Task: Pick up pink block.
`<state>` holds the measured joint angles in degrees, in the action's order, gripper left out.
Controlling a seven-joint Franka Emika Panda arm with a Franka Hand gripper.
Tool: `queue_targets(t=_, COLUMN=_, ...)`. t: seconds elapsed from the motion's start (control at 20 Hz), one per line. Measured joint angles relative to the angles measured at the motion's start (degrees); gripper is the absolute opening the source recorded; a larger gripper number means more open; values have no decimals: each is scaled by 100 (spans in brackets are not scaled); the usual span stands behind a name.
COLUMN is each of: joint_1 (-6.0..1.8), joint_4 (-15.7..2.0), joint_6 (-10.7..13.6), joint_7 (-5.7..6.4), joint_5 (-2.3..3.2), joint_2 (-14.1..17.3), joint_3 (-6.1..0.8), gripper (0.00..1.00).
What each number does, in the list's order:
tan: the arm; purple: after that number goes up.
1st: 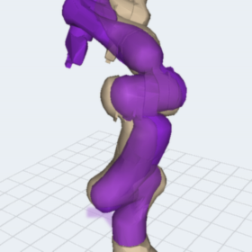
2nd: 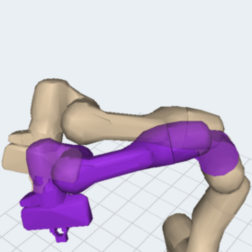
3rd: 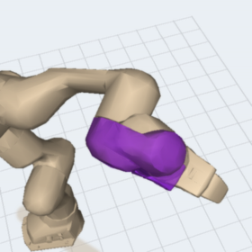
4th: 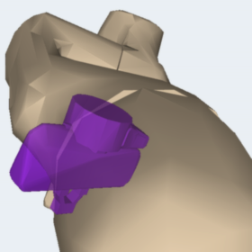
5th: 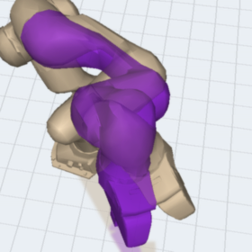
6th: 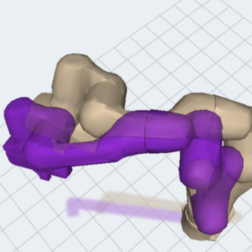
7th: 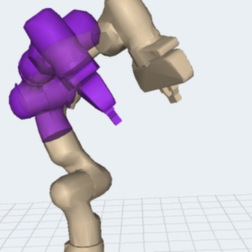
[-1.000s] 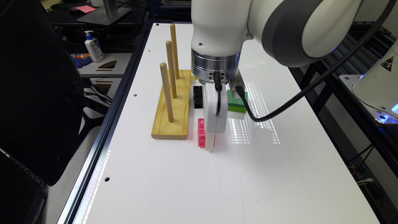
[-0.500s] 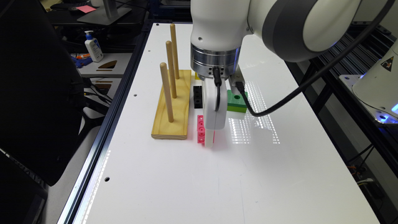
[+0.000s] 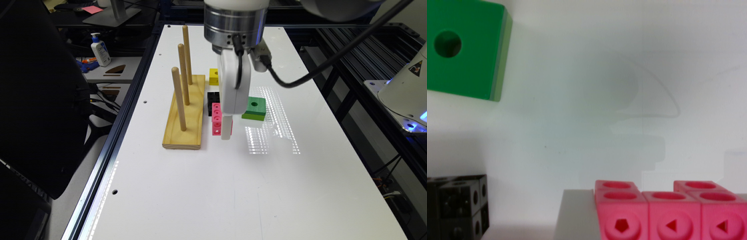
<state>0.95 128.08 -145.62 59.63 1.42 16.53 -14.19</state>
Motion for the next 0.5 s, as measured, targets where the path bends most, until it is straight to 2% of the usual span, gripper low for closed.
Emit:
queue_targets(t=0.1, joint_1=-1, joint_4=-3, joint_6=40, joint_7=3, joint_5=0, joint_2=-84, joint_3=-4, gripper=0)
queue_targets(t=0.35, joint_1=-1, joint_4=-1, joint_6=337, joint_7=25, joint_5=-1, joint_2=-393, joint_3=-24, gripper=0)
queue_targets(t=0.5, joint_1=-1, joint_4=0, joint_6=362, joint_7=27, joint_5=-1, joint_2=-419, joint_3=-26, gripper=0)
